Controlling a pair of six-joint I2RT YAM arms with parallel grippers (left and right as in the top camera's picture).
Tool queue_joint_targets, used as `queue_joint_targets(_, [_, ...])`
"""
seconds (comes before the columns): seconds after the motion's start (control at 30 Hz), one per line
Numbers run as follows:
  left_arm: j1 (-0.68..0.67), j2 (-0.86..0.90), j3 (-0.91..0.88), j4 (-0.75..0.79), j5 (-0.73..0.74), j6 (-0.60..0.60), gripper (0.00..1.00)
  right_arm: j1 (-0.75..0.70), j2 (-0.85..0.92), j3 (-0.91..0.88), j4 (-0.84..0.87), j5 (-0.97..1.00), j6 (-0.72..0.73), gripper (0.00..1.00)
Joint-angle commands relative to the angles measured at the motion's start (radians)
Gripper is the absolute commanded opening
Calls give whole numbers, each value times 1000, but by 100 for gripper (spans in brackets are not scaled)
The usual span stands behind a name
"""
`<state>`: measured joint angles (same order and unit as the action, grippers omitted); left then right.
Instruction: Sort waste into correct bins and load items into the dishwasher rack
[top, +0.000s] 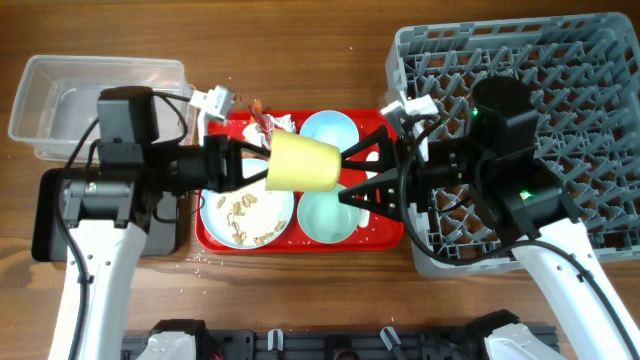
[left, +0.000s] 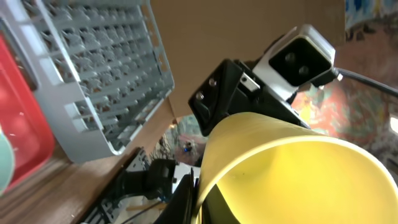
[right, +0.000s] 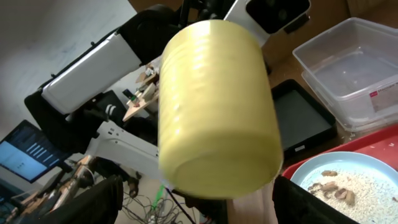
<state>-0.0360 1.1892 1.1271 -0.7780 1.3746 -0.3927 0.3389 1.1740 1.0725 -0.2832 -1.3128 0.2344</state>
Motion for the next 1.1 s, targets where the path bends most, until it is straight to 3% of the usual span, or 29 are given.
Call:
queue_joint_targets(0.0, [58,-24,7,3,-10,27,4,4,-9,17,-6,19,9,80])
queue_joint_targets(0.2, [-43,-24,7,4,-6,27,4,4,3,16,-17,158,39,85])
queue_joint_targets(0.4, [-95,-24,7,4,-69,27,4,30,14,16,41,73,32,85])
queue_joint_targets(0.57, [-105,-24,7,12,-87,26,4,71,14,16,51,110,51,59])
queue_joint_targets(0.67, [-104,-24,7,24,-87,26,4,86,14,16,45,123,57,55])
queue_joint_targets(0.7, [-104,-24,7,35,-86,26,4,87,14,16,34,123,55,68])
queue_joint_targets(0.77, [-104,-24,7,54,-86,26,4,86,14,16,22,124,53,85])
queue_joint_targets(0.83, [-105,-24,7,66,-86,21,4,87,14,16,16,122,55,92])
queue_joint_targets(0.9, [-105,-24,7,68,-86,22,4,87,14,16,14,122,55,92])
queue_joint_targets(0.97, [-105,-24,7,68,-86,22,4,87,14,16,17,123,54,82])
queue_joint_targets(1.03, [-105,-24,7,66,-85,22,4,86,14,16,27,123,55,66])
queue_joint_targets(1.07, [-105,-24,7,63,-85,21,4,86,14,16,33,123,57,64])
